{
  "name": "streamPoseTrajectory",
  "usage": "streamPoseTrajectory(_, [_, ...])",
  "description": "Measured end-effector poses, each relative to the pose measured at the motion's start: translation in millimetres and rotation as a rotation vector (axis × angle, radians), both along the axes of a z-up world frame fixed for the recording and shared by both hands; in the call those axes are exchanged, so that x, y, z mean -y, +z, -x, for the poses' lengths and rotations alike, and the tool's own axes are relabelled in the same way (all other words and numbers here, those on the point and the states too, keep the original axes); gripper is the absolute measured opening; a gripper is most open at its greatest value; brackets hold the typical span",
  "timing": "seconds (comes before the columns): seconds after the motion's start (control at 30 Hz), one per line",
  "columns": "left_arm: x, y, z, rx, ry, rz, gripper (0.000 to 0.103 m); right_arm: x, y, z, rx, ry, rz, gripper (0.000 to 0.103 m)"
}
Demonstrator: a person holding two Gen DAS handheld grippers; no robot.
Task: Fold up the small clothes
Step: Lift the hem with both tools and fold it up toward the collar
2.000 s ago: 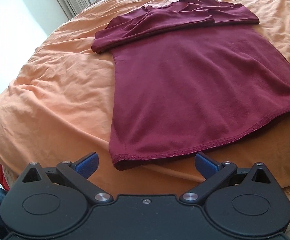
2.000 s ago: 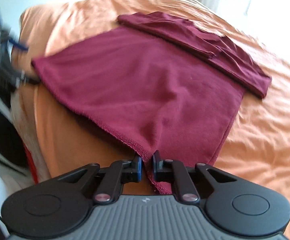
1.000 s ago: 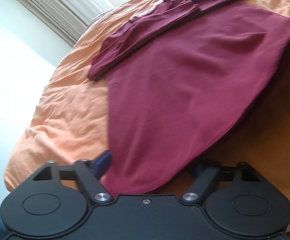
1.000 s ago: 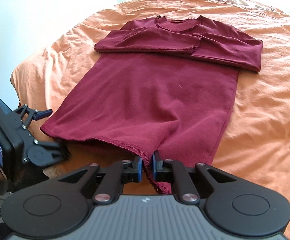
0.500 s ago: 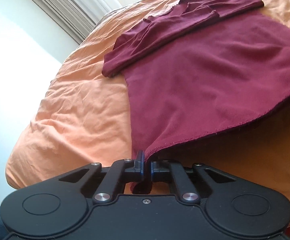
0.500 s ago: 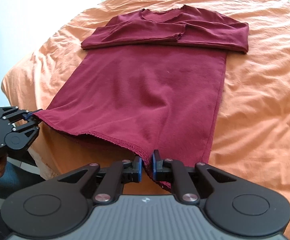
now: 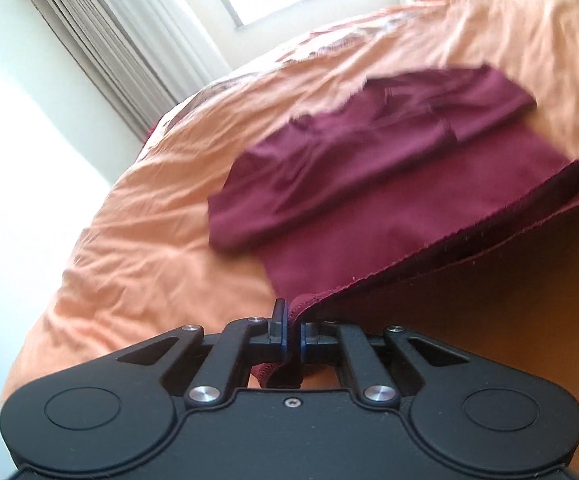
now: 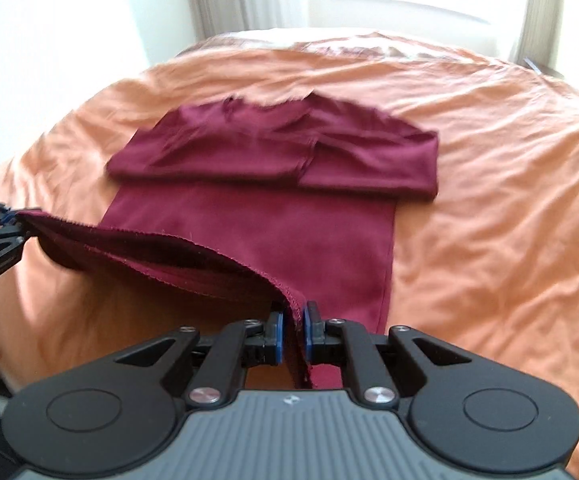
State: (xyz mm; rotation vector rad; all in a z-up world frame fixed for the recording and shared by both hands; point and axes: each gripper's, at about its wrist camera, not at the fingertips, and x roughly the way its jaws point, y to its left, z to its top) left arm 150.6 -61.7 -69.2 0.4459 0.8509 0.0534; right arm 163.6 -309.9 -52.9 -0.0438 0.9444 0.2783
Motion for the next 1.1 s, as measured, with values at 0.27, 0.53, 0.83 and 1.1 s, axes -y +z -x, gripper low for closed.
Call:
streamPoseTrajectory(0.27, [-21.3, 31.3, -84.9, 0.008, -0.05, 0.121, 0.005, -11.9, 21.6, -95.1, 0.094, -0.03, 0.021, 0.011])
streamPoseTrajectory(0.53, [-31.6, 34.7, -165.6, 0.04, -0.005, 0.166, 0.005, -14.1, 28.2, -179.2, 0.142, 0.034, -0.011, 0.011])
streamPoseTrajectory(0.83, [-45.0, 24.9, -239.3, -0.001, 0.109, 0.199, 0.006, -29.7, 12.9, -255.8, 0.12, 0.119, 0.003, 0.011])
streamPoseTrajectory(1.1, [-51.9, -2.5, -295.6, -0.044, 0.155, 0.178, 0.006, -41.0, -16.5, -306.6, 0.102, 0.117, 0.001, 0.012])
